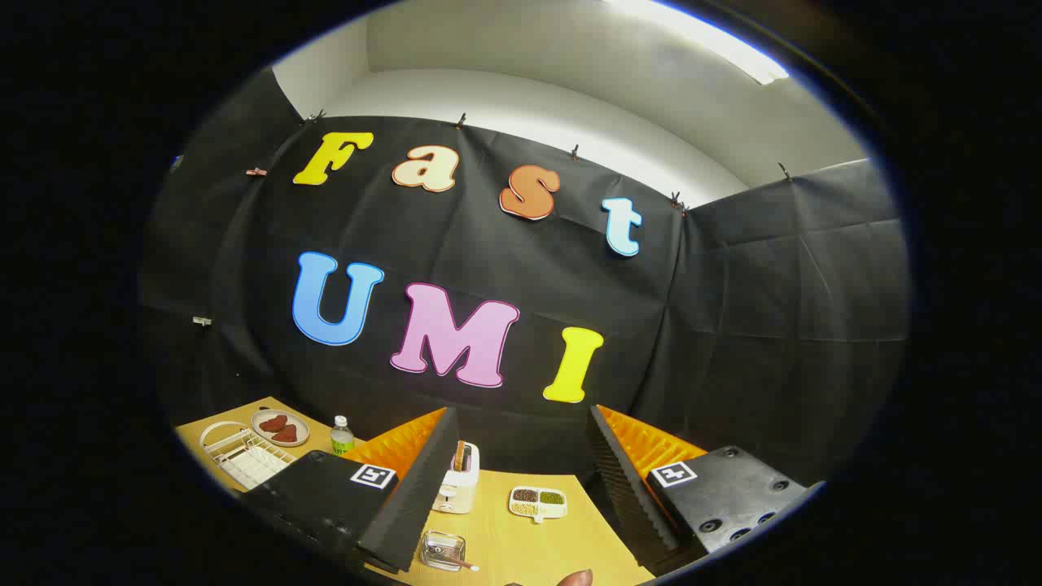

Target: Take the plate from the dish rack, then take the spoon from the basket and place it into the plate.

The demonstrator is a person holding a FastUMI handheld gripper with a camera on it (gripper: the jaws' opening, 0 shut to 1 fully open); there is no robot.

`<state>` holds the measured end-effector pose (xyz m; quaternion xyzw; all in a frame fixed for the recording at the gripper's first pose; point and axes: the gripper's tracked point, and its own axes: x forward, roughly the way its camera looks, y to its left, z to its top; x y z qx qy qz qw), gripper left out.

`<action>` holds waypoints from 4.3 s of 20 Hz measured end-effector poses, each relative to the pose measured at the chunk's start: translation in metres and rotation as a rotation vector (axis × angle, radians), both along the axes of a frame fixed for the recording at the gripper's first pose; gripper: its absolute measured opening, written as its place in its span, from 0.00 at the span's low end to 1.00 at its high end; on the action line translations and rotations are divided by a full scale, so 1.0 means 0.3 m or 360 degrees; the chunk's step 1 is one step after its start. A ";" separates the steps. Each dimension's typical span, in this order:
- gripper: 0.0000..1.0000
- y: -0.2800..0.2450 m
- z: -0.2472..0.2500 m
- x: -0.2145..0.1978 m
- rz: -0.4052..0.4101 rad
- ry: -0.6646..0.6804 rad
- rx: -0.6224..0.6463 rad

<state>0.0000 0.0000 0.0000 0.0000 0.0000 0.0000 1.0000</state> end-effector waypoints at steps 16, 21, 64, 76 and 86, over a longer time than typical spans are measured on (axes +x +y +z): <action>0.97 0.048 0.020 -0.038 0.0050 0.0017 0.0022; 0.97 0.054 0.030 -0.042 0.0059 0.0019 0.0040; 0.38 0.997 -1.065 0.220 0.0292 0.1485 0.0047; 0.33 0.893 -0.842 0.309 0.0105 0.1231 -0.0079; 0.33 0.674 -0.612 0.208 0.0206 0.1095 0.0289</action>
